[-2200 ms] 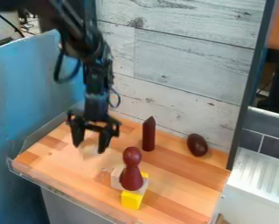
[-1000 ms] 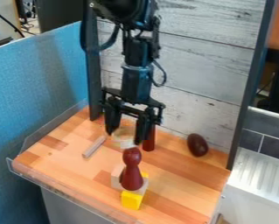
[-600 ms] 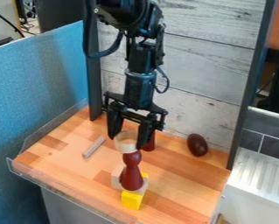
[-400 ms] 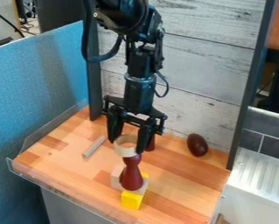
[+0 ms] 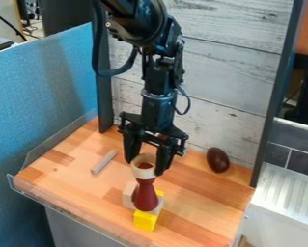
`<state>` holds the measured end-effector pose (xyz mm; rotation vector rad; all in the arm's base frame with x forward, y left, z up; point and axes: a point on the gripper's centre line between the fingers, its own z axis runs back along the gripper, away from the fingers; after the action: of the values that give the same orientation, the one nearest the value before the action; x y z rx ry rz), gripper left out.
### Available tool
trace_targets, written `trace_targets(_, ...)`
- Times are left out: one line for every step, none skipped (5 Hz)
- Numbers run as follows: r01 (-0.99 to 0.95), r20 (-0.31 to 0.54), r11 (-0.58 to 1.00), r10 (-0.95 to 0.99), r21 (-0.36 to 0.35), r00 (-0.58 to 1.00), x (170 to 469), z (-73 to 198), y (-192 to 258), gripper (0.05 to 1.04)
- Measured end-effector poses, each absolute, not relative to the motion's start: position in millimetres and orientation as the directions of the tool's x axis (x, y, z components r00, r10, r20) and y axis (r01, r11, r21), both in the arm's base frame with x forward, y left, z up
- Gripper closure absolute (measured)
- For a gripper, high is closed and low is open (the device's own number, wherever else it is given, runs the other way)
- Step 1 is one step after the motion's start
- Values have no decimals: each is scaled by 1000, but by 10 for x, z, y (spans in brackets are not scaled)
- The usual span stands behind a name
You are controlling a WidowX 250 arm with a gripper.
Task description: Place the ring on top of the cone
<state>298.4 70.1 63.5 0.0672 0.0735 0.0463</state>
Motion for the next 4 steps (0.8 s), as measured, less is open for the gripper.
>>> trace_targets(-47, -55, 997, 50, 68, 997, 3013, 629, 701, 329)
trace_targets(-50, -54, 996, 53, 68, 997, 3013, 629, 701, 329)
trace_targets(-59, -40, 995, 62, 75, 997, 3035, 632, 713, 255)
trace_targets(-44, -29, 994, 47, 98, 998, 3042, 604, 720, 79)
